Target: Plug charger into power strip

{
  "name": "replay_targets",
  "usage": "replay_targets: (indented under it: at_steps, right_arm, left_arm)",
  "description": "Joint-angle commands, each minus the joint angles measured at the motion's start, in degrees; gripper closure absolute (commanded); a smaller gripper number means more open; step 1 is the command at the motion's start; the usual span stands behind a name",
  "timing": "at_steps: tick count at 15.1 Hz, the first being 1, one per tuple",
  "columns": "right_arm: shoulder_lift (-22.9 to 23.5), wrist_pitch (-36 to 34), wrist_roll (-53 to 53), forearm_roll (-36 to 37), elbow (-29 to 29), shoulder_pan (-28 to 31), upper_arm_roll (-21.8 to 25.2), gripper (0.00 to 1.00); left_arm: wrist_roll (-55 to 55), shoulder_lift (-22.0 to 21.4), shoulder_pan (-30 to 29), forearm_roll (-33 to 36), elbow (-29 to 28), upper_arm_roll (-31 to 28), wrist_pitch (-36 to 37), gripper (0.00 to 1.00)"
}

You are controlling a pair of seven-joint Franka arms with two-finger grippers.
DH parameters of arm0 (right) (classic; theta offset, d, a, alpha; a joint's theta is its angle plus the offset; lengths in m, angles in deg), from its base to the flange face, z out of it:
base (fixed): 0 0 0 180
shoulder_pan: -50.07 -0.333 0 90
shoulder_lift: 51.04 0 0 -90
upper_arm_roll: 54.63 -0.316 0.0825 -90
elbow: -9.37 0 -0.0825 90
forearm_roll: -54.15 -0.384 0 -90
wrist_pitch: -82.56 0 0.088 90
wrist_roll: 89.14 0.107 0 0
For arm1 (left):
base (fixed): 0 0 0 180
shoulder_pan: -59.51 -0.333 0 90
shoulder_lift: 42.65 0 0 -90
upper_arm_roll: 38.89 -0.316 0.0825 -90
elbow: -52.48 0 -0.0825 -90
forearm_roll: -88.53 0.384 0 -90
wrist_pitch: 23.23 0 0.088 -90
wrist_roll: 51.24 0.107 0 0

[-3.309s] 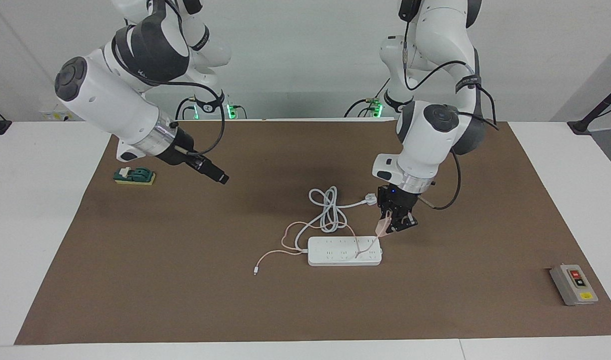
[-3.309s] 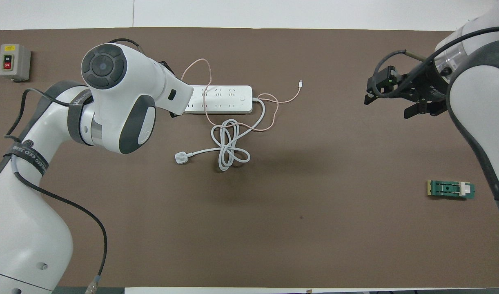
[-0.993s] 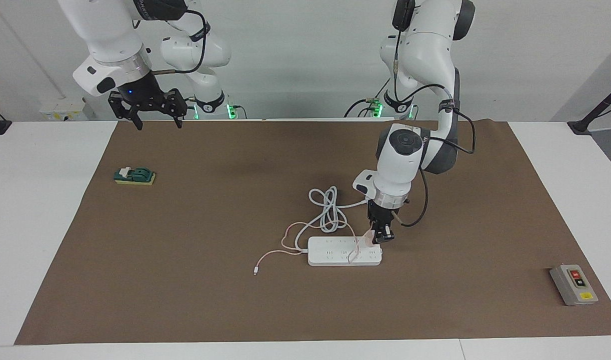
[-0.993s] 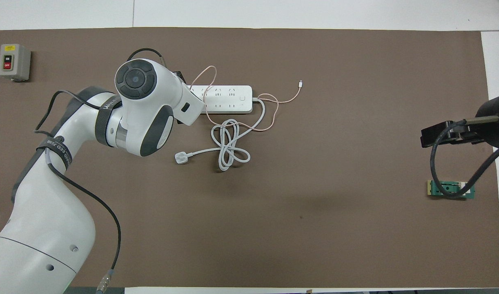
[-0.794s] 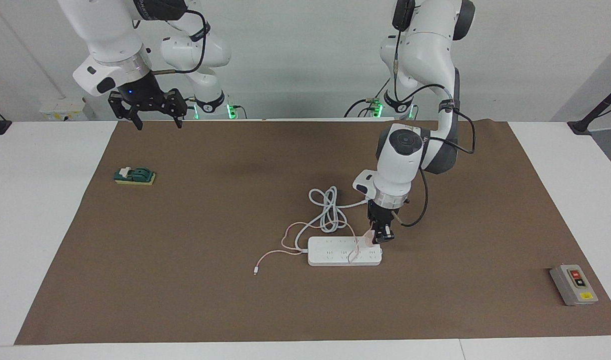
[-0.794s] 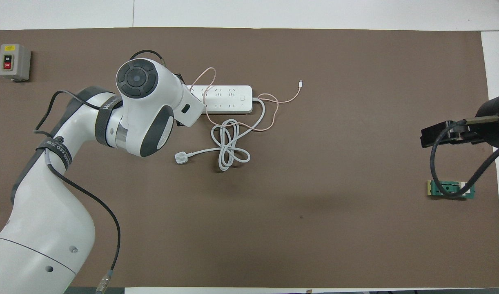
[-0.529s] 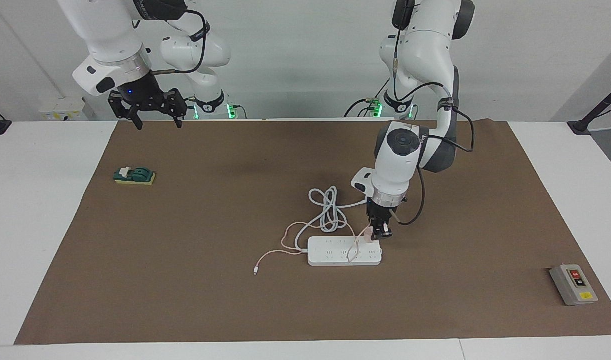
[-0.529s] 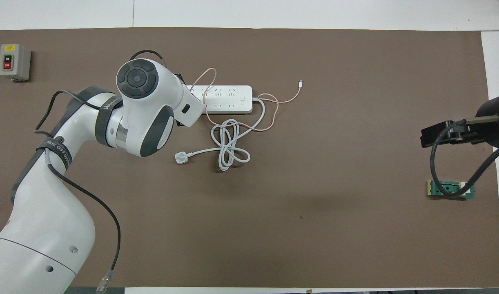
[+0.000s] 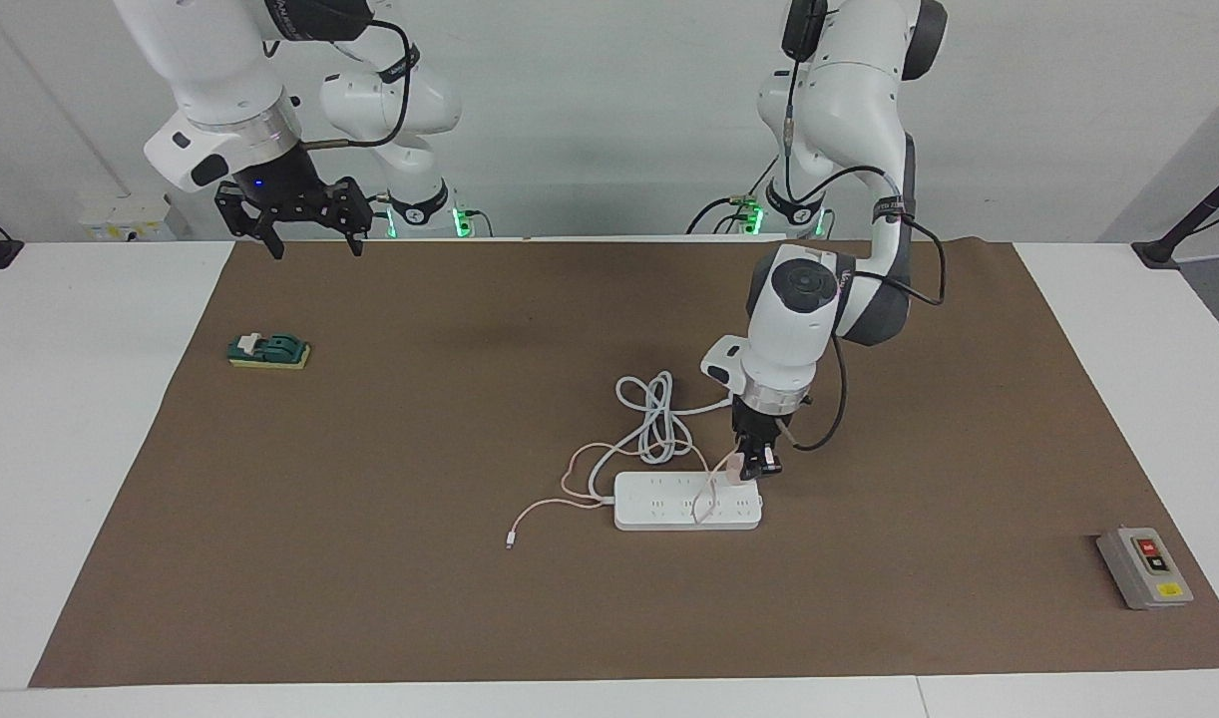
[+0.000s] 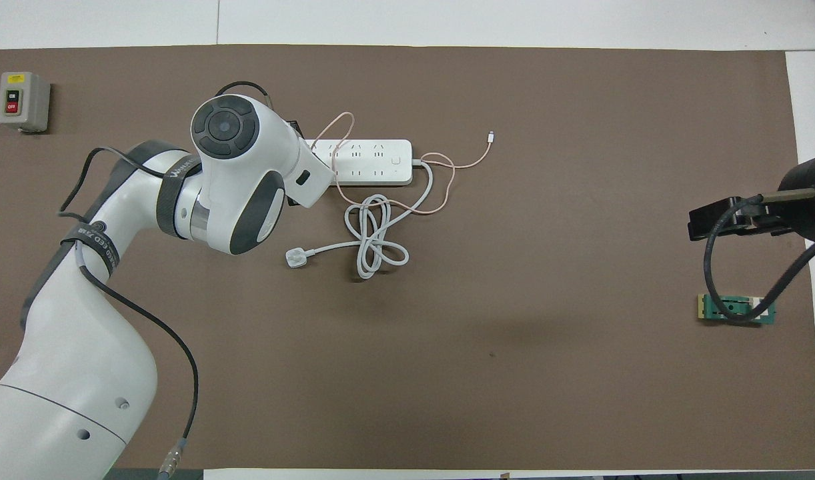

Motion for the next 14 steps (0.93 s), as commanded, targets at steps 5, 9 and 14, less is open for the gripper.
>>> replay_targets:
  at_steps: [5,9,14]
  right_arm:
    - [-1.18,0.27,0.71,-1.12,-1.15,0.71,-0.11,0.0]
    - [-1.18,0.27,0.71,-1.12,-1.15,0.8,-0.11,0.0]
    - [-1.18,0.27,0.8,-1.12,-1.15,0.71,-0.11,0.0]
  left_arm:
    - [9.35,4.74,-2.18,-7.89,5.87,0.19,3.84,1.0]
    - [13.84,7.81,-3.5,-9.13,11.66,0.28,8.23,1.0]
    - [14.47,8.52,-2.45,-8.87,12.12,0.1,6.85,1.0]
